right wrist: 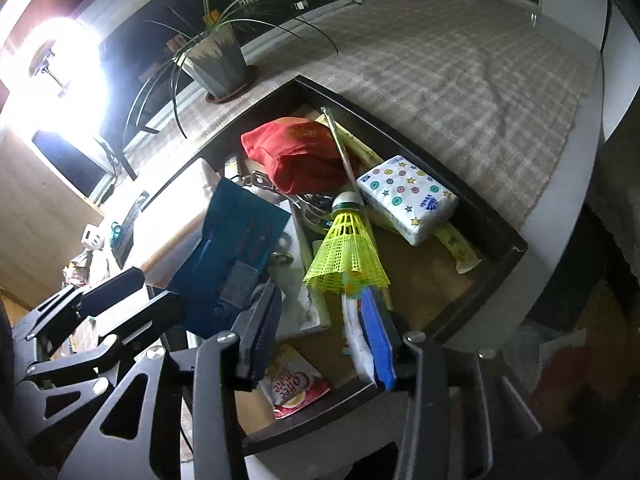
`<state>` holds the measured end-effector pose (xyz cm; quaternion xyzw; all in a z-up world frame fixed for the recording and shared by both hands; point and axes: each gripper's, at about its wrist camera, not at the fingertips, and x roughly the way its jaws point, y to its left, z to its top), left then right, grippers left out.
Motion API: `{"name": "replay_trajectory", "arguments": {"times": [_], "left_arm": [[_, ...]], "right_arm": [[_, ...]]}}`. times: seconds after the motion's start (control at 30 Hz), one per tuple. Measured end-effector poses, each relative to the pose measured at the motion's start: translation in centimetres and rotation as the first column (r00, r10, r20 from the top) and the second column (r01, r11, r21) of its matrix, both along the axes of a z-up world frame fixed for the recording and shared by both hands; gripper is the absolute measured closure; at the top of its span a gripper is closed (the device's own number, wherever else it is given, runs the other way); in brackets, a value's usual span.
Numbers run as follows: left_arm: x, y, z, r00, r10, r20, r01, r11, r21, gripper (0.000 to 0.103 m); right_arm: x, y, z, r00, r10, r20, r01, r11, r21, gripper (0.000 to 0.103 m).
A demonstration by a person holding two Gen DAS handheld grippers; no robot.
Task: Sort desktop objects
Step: 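Carry tissue pack and Coffee-mate packet over the black box and open both grippers, then move both grippers back over the cluttered tablecloth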
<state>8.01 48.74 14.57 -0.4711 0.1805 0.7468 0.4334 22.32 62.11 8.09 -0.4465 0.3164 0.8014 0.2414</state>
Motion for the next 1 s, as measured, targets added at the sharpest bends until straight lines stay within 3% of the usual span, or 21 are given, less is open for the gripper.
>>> {"name": "replay_trajectory", "arguments": {"times": [0.37, 0.57, 0.8, 1.0], "left_arm": [[-2.5, -3.7, -0.6, 0.995, 0.097, 0.010, -0.096, 0.995, -0.017, 0.050], [-5.0, -7.9, -0.9, 0.979, 0.203, 0.019, -0.203, 0.979, -0.031, 0.050], [-8.0, -14.1, -1.4, 0.938, 0.347, 0.023, -0.346, 0.937, -0.049, 0.050], [-10.6, -20.5, -2.0, 0.877, 0.481, 0.023, -0.478, 0.875, -0.071, 0.050]], "right_arm": [[-2.8, -2.2, 0.5, 0.998, 0.066, -0.011, -0.066, 0.998, -0.005, 0.061], [-5.8, -4.7, 0.7, 0.990, 0.141, -0.017, -0.141, 0.990, -0.006, 0.061], [-10.0, -8.7, 1.2, 0.967, 0.253, -0.020, -0.253, 0.967, -0.003, 0.061], [-14.2, -13.1, 1.6, 0.929, 0.369, -0.025, -0.369, 0.930, 0.002, 0.061]]}}
